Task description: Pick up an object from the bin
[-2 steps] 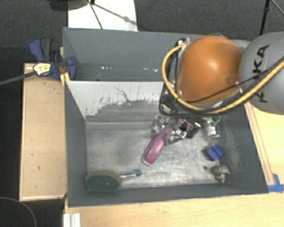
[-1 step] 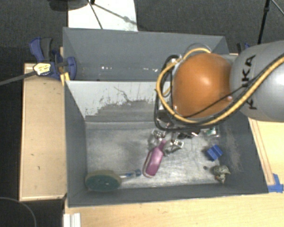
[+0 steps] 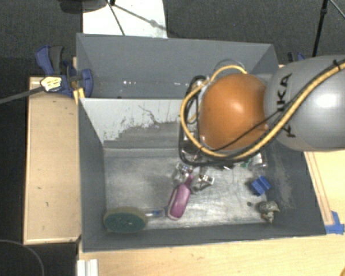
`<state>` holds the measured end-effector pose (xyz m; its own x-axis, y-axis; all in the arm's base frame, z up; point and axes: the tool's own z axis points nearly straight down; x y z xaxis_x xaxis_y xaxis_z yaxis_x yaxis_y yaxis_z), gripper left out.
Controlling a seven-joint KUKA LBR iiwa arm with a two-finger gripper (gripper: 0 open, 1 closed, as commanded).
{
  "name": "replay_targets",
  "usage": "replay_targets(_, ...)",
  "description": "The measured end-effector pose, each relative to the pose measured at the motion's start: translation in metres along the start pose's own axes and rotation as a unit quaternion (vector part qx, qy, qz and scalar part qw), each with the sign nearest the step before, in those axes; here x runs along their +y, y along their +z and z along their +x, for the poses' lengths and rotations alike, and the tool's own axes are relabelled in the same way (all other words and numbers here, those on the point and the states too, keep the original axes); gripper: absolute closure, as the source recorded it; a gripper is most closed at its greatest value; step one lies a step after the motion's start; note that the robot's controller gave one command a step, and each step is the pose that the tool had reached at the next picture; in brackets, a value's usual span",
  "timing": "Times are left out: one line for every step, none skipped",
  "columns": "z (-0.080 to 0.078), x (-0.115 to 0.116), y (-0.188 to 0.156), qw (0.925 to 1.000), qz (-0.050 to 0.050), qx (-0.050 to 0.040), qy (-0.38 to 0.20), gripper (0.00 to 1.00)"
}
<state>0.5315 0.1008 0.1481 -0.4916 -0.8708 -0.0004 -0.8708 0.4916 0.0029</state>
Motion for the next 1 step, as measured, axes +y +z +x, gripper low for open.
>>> replay_targets(0.0018,-0.0021,-0.0655,0.9999,0.004,-0.0026,-0.015,1.00)
